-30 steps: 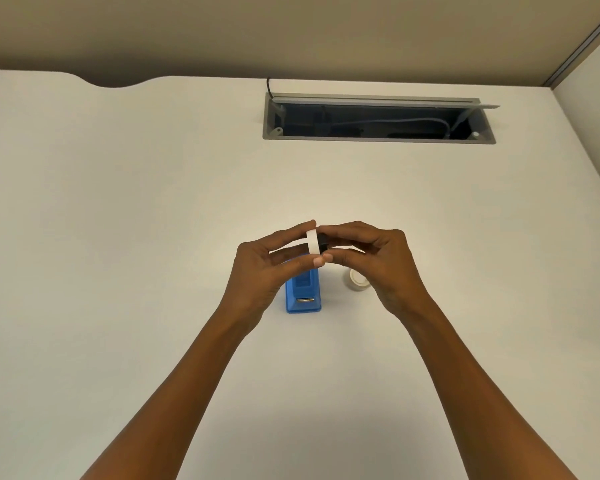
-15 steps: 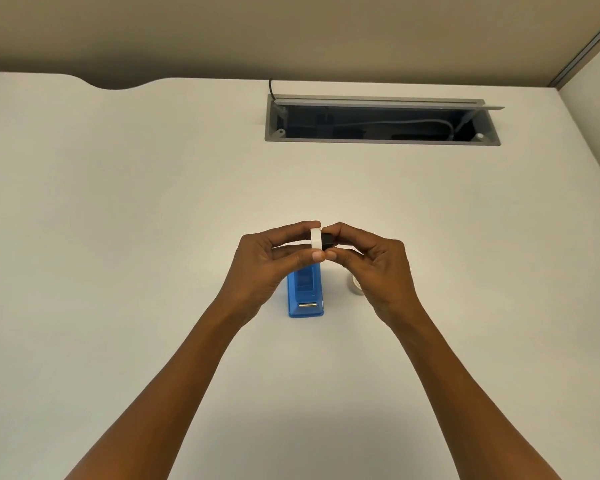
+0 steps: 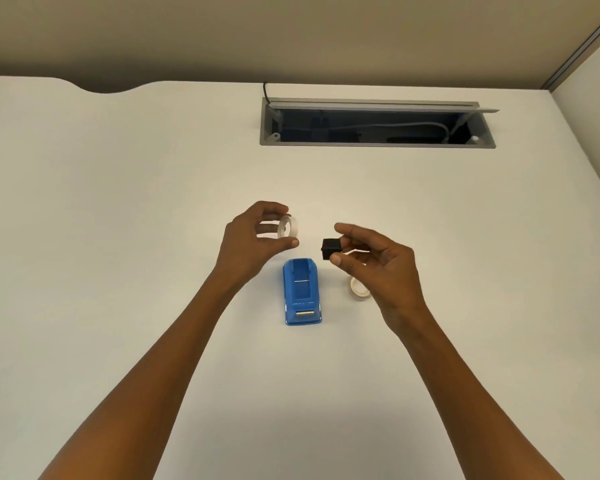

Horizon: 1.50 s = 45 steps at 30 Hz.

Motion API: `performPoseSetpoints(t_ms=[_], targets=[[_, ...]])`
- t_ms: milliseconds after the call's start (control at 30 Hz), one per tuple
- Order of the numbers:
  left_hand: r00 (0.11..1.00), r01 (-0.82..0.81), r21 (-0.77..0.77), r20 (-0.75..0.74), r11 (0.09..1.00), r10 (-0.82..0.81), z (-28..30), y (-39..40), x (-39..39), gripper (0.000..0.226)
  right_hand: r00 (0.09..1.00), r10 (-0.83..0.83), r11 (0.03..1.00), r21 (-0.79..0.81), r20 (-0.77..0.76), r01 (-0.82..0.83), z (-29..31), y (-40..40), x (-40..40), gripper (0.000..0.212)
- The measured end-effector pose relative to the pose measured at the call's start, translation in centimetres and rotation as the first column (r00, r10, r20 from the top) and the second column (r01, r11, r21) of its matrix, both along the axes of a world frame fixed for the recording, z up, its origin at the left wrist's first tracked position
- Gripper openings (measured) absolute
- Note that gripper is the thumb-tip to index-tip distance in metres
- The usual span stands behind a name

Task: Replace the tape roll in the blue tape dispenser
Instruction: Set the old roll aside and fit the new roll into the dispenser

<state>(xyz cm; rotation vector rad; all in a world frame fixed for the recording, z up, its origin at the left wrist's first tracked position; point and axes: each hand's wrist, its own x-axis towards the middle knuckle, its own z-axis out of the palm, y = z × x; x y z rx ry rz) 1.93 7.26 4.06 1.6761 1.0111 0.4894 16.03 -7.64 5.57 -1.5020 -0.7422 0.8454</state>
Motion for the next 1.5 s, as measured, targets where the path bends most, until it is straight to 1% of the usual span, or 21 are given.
performPoseSetpoints(t_ms=[133, 233, 333, 467, 533, 600, 667, 700, 767, 900, 967, 1033, 1100, 1167, 1233, 1300, 1367, 1400, 1433, 1467, 1500], targets=[[0.991, 0.029, 0.115, -0.132, 0.993, -0.014, -3.1, 1.4, 2.0, 0.04, 0.999, 0.022, 1.0, -0.002, -0.044, -0.022, -0.3, 0.0, -0.4, 0.036], [0.981, 0.065, 0.174, -0.192, 0.983, -0.031, -4.6, 1.8, 2.9, 0.042, 0.999, 0.02, 0.999, -0.027, -0.048, -0.021, -0.4, 0.0, 0.0, 0.037], [0.975, 0.094, 0.202, -0.216, 0.975, -0.049, -5.4, 2.0, 3.8, 0.044, 0.999, 0.009, 0.999, -0.048, -0.044, -0.012, -0.5, 0.1, 0.5, 0.036], [0.945, 0.203, 0.201, -0.297, 0.958, -0.138, -5.2, 1.8, 3.8, 0.055, 0.999, 0.017, 0.997, -0.076, -0.027, -0.019, -0.7, 0.5, 0.8, 0.035], [0.958, 0.193, 0.244, -0.255, 0.95, -0.129, -4.0, 1.4, 3.1, 0.046, 1.0, 0.008, 0.997, -0.074, -0.015, -0.009, -0.7, 0.7, 1.0, 0.037], [0.988, 0.149, 0.236, -0.078, 0.96, -0.135, -2.2, 0.6, 1.9, 0.04, 1.0, -0.013, 0.997, -0.07, -0.012, 0.012, -0.8, 0.7, 1.0, 0.037], [0.975, 0.188, 0.103, 0.1, 0.977, -0.198, 0.0, -0.8, 0.8, 0.038, 0.999, -0.035, 0.997, -0.066, -0.015, 0.034, -0.8, 0.8, 1.1, 0.035], [0.962, 0.228, 0.036, 0.148, 0.973, -0.231, 0.8, -1.5, 0.5, 0.038, 0.999, -0.041, 0.997, -0.064, -0.018, 0.04, -0.8, 0.8, 1.1, 0.034], [0.951, 0.262, -0.03, 0.177, 0.965, -0.253, 1.9, -3.0, 0.1, 0.037, 0.999, -0.04, 0.998, -0.057, -0.024, 0.039, -0.7, 0.7, 1.1, 0.032], [0.967, 0.156, -0.089, 0.216, 0.984, -0.134, 2.5, -4.7, 0.3, 0.036, 0.999, -0.024, 0.999, -0.04, -0.034, 0.023, -0.5, 0.2, 1.0, 0.031], [0.973, 0.131, -0.088, 0.2, 0.987, -0.112, 2.4, -5.1, 0.3, 0.037, 0.999, -0.001, 0.999, -0.034, -0.035, 0.0, -0.3, 0.0, 0.8, 0.033], [0.98, 0.115, -0.06, 0.168, 0.992, -0.104, 2.2, -5.4, 0.3, 0.033, 0.998, 0.048, 0.998, -0.033, -0.027, -0.049, -0.1, -0.2, 0.6, 0.035], [0.986, 0.08, -0.073, 0.151, 0.994, -0.069, 2.1, -5.7, 0.1, 0.027, 0.996, 0.088, 0.995, -0.037, -0.016, -0.089, -0.1, -0.5, 0.9, 0.036], [0.983, 0.053, -0.159, 0.184, 0.986, -0.023, 2.0, -5.8, -0.3, 0.028, 0.997, 0.076, 0.993, -0.089, 0.034, -0.073, -0.5, -0.8, 1.6, 0.036], [0.975, 0.028, -0.246, 0.222, 0.969, 0.028, 2.0, -5.8, -0.9, 0.032, 0.974, 0.079, 0.969, -0.246, 0.212, -0.026, -1.5, -1.2, 2.6, 0.04], [0.967, 0.004, -0.292, 0.243, 0.956, 0.07, 2.0, -5.9, -1.5, 0.034, 0.888, 0.218, 0.884, -0.467, 0.405, -0.004, -3.0, -1.6, 3.3, 0.05], [0.963, -0.004, -0.314, 0.255, 0.949, 0.088, 2.1, -5.9, -1.8, 0.033, 0.771, 0.41, 0.771, -0.637, 0.488, -0.007, -4.4, -2.0, 3.2, 0.062], [0.962, -0.003, -0.318, 0.259, 0.948, 0.09, 2.2, -6.0, -2.0, 0.032, 0.718, 0.466, 0.741, -0.671, 0.517, 0.002, -5.0, -2.1, 3.1, 0.067], [0.961, -0.002, -0.317, 0.261, 0.948, 0.089, 2.2, -6.0, -2.1, 0.032, 0.685, 0.487, 0.737, -0.675, 0.542, 0.011, -5.5, -2.2, 2.9, 0.068], [0.962, -0.002, -0.316, 0.26, 0.949, 0.089, 2.1, -6.0, -2.1, 0.031, 0.68, 0.478, 0.75, -0.661, 0.557, 0.014, -5.8, -2.2, 2.8, 0.068], [0.962, -0.003, -0.315, 0.258, 0.949, 0.089, 2.1, -6.1, -2.2, 0.031, 0.696, 0.453, 0.769, -0.639, 0.557, 0.011, -6.0, -2.3, 2.7, 0.066]])
